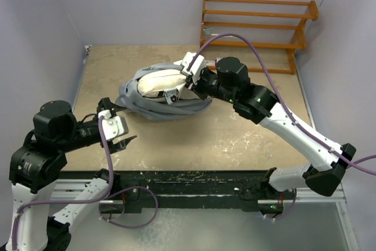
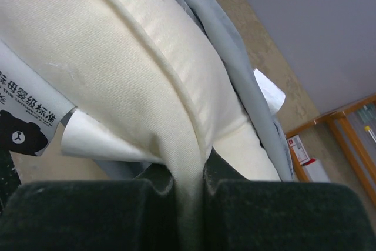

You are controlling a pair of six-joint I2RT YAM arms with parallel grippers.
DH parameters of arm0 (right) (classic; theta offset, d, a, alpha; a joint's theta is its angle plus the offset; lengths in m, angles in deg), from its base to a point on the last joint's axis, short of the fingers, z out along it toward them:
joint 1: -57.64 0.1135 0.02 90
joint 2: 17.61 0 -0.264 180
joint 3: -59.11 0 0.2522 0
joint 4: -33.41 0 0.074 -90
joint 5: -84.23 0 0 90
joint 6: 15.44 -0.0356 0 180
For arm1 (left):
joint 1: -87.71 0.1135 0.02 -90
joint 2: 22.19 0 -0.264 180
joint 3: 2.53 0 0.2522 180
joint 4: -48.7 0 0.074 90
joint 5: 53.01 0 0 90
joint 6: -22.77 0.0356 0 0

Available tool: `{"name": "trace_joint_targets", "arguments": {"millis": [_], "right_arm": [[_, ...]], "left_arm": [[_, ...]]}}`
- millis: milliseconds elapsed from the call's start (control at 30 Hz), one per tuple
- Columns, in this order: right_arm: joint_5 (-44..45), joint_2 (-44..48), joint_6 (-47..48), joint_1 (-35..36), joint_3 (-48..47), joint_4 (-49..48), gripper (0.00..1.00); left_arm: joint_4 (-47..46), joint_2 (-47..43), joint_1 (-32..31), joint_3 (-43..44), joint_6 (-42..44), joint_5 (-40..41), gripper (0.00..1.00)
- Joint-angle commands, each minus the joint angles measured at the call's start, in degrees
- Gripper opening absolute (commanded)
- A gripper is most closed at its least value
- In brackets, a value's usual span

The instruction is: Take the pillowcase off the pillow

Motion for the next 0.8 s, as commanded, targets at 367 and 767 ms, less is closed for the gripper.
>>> {"name": "trace_joint_targets", "arguments": {"millis": [367, 767], "right_arm": [[-13.5, 7.8, -4.9, -0.2, 1.4, -15.1, 0.0], [-17.8, 14.3, -16.3, -8.4, 5.4, -26.8, 0.0]], "left_arm": [[-15.4, 1.7, -0.1, -11.7, -1.5, 7.3, 0.6], [-21.8, -1.9, -0.1, -24.9, 4.1, 24.8, 0.0]]}}
